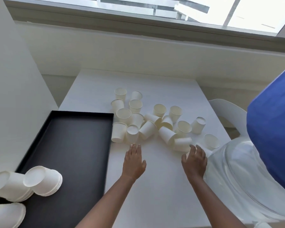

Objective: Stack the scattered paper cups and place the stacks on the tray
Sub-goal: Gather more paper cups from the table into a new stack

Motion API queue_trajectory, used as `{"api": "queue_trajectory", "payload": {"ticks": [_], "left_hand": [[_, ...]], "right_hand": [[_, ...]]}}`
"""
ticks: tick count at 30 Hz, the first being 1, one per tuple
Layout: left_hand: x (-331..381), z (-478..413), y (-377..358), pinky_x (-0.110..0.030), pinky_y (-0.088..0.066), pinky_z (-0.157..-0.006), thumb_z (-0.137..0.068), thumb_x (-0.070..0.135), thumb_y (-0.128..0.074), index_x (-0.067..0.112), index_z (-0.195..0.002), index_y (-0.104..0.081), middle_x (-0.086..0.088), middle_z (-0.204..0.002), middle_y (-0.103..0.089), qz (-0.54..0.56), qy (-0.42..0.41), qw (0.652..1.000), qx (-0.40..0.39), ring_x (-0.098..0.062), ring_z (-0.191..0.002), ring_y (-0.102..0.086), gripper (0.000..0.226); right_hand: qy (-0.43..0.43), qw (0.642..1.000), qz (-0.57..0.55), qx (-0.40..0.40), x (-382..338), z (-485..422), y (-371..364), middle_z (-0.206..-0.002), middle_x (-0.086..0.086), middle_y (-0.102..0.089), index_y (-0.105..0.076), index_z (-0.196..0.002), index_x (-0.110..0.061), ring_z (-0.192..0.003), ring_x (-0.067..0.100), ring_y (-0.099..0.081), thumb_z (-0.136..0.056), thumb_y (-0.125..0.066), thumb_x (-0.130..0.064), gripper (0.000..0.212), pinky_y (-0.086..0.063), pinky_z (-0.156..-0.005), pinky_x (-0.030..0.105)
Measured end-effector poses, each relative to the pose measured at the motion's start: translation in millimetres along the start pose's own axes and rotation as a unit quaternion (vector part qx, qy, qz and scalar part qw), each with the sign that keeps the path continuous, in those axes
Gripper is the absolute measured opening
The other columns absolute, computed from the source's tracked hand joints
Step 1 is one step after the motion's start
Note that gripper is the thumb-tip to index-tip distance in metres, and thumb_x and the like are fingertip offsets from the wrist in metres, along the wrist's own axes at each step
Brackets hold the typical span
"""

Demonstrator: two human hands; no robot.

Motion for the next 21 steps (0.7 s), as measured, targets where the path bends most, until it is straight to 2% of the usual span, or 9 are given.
{"api": "queue_trajectory", "payload": {"ticks": [3,8,12,15,18,21], "left_hand": [[3.2,0.2,-1.2,-0.034,-0.007,-0.117,-0.095,0.028,-0.037,0.008,-0.145,-0.006,-0.01,-0.156,-0.005,0.007,-0.004,1.0,0.005,-0.023,-0.145,-0.001,0.062],[4.0,2.3,0.4,-0.032,-0.011,-0.117,-0.094,0.026,-0.039,0.007,-0.143,-0.012,-0.01,-0.154,-0.01,0.036,-0.005,0.999,0.017,-0.021,-0.144,-0.005,0.06],[3.2,3.5,2.7,-0.031,-0.013,-0.116,-0.094,0.025,-0.04,0.007,-0.143,-0.014,-0.01,-0.154,-0.013,0.054,-0.002,0.998,0.024,-0.021,-0.144,-0.007,0.059],[1.8,4.4,4.7,-0.031,-0.013,-0.115,-0.094,0.025,-0.041,0.006,-0.143,-0.015,-0.01,-0.153,-0.014,0.058,0.003,0.998,0.026,-0.021,-0.144,-0.007,0.059],[1.0,5.0,6.2,-0.03,-0.013,-0.115,-0.094,0.026,-0.04,0.007,-0.143,-0.014,-0.01,-0.153,-0.014,0.04,-0.001,0.999,0.029,-0.02,-0.144,-0.008,0.059],[1.8,6.6,6.3,-0.03,-0.013,-0.116,-0.094,0.027,-0.039,0.008,-0.143,-0.015,-0.009,-0.153,-0.015,0.024,-0.007,0.999,0.034,-0.02,-0.144,-0.008,0.058]], "right_hand": [[-0.012,1.0,-0.02,-0.016,8.4,4.2,-3.5,-0.135,0.02,-0.045,-0.05,-0.124,-0.001,-0.127,0.036,-0.038,-0.081,-0.06,-0.009,0.045,-0.042,-0.093,0.049],[0.014,0.999,-0.038,0.0,14.8,9.4,-6.4,-0.13,0.021,-0.047,-0.055,-0.113,-0.002,-0.125,0.038,-0.037,-0.078,-0.064,-0.005,0.036,-0.042,-0.093,0.048],[-0.006,0.999,-0.042,0.002,18.2,10.2,-6.1,-0.139,0.024,-0.036,-0.045,-0.128,-0.003,-0.129,0.041,-0.03,-0.08,-0.065,-0.01,0.053,-0.043,-0.094,0.052],[-0.019,0.999,-0.031,-0.015,19.6,5.5,-6.2,-0.144,0.024,-0.028,-0.039,-0.134,-0.006,-0.132,0.041,-0.025,-0.084,-0.062,-0.015,0.056,-0.041,-0.096,0.054],[-0.033,0.999,-0.036,-0.018,20.6,1.6,-5.8,-0.141,0.023,-0.032,-0.041,-0.132,-0.007,-0.129,0.039,-0.03,-0.085,-0.06,-0.017,0.052,-0.044,-0.091,0.05],[-0.03,0.998,-0.05,-0.005,20.9,1.1,-4.0,-0.13,0.023,-0.04,-0.051,-0.121,-0.006,-0.119,0.04,-0.039,-0.084,-0.061,-0.014,0.039,-0.047,-0.083,0.046]]}}
Point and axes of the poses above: each hand's wrist, its own z-axis away from the middle knuckle, its own y-axis out of the back of the hand, x = y × z, the point moved 4 cm from there along -z, towards the middle knuckle
